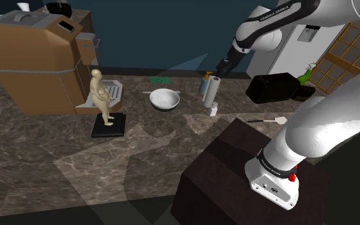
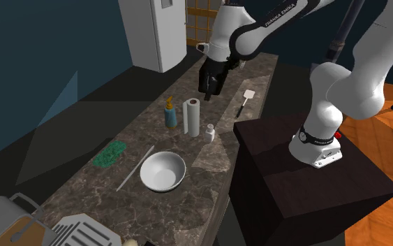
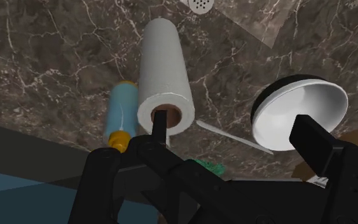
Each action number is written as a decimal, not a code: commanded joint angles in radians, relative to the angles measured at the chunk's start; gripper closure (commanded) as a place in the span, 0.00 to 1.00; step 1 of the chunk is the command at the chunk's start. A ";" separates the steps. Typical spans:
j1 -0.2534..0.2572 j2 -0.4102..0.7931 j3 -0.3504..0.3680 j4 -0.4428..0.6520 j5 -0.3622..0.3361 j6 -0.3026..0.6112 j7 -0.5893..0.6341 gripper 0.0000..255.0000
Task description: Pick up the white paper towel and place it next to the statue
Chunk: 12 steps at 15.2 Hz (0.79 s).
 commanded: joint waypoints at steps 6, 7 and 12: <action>0.097 0.274 -0.139 0.090 0.338 0.125 -0.331 0.00; 0.100 0.292 -0.137 0.093 0.365 0.134 -0.350 0.00; 0.102 0.383 -0.113 0.110 0.511 0.172 -0.454 0.00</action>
